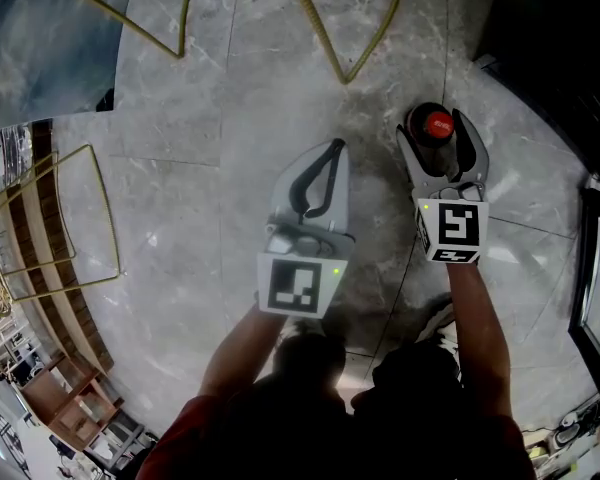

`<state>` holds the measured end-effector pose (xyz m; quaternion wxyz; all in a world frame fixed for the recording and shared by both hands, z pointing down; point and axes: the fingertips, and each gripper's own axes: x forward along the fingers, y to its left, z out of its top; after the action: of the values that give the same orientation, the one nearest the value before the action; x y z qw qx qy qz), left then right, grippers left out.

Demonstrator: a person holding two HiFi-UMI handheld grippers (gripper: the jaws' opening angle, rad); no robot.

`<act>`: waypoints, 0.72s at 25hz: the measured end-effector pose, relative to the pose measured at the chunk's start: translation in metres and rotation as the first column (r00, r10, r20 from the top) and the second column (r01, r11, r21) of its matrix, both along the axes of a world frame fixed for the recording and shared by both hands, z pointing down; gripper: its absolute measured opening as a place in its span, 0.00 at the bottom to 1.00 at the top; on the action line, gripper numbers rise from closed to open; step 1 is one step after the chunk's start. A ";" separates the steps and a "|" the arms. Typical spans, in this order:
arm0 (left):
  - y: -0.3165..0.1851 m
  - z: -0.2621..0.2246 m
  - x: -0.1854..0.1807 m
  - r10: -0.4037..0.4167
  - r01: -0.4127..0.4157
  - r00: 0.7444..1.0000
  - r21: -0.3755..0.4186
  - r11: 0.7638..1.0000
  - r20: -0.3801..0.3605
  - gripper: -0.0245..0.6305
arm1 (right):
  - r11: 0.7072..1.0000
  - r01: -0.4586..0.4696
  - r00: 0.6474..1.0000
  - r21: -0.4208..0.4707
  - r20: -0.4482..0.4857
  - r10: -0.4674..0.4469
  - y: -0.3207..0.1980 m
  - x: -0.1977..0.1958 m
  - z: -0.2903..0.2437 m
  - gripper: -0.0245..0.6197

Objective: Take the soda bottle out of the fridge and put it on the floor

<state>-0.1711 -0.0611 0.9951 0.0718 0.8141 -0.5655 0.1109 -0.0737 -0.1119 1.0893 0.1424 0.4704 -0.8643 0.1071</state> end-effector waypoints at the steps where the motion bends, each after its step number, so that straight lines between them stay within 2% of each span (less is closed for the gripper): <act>1: 0.000 0.000 0.000 -0.001 0.001 1.000 0.000 1.000 -0.001 0.04 | 1.000 -0.002 1.000 -0.003 0.001 0.002 0.000 0.001 0.000 0.60; 7: 0.000 -0.001 0.002 0.005 -0.005 1.000 -0.001 1.000 -0.008 0.04 | 1.000 -0.029 1.000 -0.009 0.011 0.029 0.005 0.007 0.000 0.69; 18: 0.001 -0.002 -0.001 -0.001 0.001 1.000 0.006 1.000 -0.006 0.04 | 0.999 -0.036 0.999 -0.008 0.030 0.036 0.022 0.008 -0.007 0.70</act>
<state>-0.1722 -0.0603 0.9930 0.0712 0.8143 -0.5660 0.1070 -0.0654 -0.0903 1.0823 0.1289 0.4836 -0.8574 0.1199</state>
